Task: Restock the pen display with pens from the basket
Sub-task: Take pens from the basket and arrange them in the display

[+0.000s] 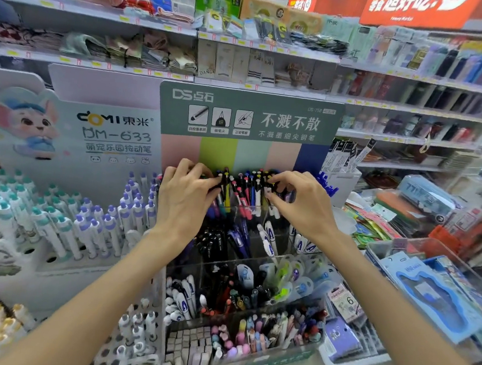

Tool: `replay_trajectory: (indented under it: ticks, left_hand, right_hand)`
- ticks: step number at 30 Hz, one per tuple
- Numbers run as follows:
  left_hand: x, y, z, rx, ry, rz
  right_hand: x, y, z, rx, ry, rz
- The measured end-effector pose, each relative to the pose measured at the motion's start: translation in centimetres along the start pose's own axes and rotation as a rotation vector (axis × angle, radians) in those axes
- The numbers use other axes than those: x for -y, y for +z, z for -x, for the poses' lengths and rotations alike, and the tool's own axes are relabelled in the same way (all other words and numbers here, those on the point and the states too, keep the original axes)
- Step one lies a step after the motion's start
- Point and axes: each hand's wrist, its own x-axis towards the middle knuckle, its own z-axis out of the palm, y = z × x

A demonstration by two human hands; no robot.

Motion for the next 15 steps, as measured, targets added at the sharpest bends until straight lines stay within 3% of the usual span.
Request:
replay_trajectory:
  ticks: [4,9,15]
  left_hand:
    - [0.7,-0.3,0.0,0.047,-0.016,0.044]
    - [-2.4,-2.0,0.5,0.025,0.024,0.304]
    - [-11.7,-1.6,3.1,0.46,0.074,0.684]
  right_hand:
    - [1.1,-0.9,1.3,0.023,0.107,-0.058]
    - [1.6,-3.0,5.6,0.029,0.33,-0.053]
    - [0.6,-7.6,15.4,0.053,0.663,-0.002]
